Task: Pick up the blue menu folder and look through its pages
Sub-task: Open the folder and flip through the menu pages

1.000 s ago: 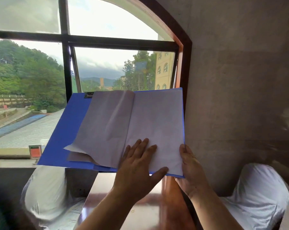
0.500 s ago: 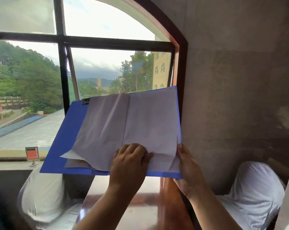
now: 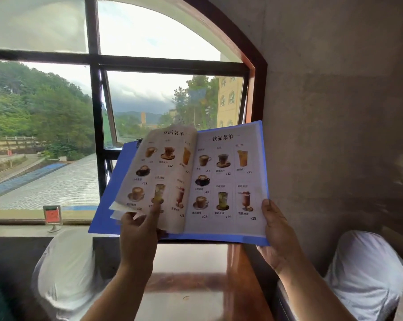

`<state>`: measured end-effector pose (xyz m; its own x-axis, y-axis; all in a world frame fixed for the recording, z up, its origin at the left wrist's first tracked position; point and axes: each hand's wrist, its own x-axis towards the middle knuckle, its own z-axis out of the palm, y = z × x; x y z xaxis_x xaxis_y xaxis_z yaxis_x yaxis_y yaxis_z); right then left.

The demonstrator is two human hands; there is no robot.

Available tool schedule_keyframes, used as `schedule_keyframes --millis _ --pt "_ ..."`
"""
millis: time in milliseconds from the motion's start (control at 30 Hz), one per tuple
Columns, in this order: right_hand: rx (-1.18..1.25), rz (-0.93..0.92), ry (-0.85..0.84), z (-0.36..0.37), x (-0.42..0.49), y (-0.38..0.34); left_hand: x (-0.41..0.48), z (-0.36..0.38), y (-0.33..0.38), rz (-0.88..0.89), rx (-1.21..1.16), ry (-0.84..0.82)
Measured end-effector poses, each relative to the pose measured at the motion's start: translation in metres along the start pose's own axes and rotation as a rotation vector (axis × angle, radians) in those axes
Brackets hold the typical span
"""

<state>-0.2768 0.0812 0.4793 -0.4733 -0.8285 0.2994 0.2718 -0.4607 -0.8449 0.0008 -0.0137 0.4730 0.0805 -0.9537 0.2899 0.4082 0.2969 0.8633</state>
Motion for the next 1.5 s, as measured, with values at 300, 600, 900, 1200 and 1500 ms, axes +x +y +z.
schedule_keyframes --millis 300,600,900,1200,1500 --pt "-0.002 -0.03 0.006 -0.006 -0.003 -0.01 0.01 -0.025 -0.021 -0.053 0.164 0.161" --pt "-0.01 -0.017 -0.002 -0.006 -0.004 -0.012 0.013 -0.03 -0.028 -0.112 0.248 0.153" --pt "0.004 -0.035 0.01 -0.008 -0.008 -0.017 0.005 -0.03 -0.029 -0.288 0.146 0.075" --pt "0.054 -0.022 -0.036 -0.012 -0.008 -0.008 0.003 -0.036 -0.027 -0.224 0.091 0.11" --pt "0.05 0.001 -0.018 -0.011 -0.011 -0.006 -0.002 -0.042 -0.027 -0.212 0.089 0.112"
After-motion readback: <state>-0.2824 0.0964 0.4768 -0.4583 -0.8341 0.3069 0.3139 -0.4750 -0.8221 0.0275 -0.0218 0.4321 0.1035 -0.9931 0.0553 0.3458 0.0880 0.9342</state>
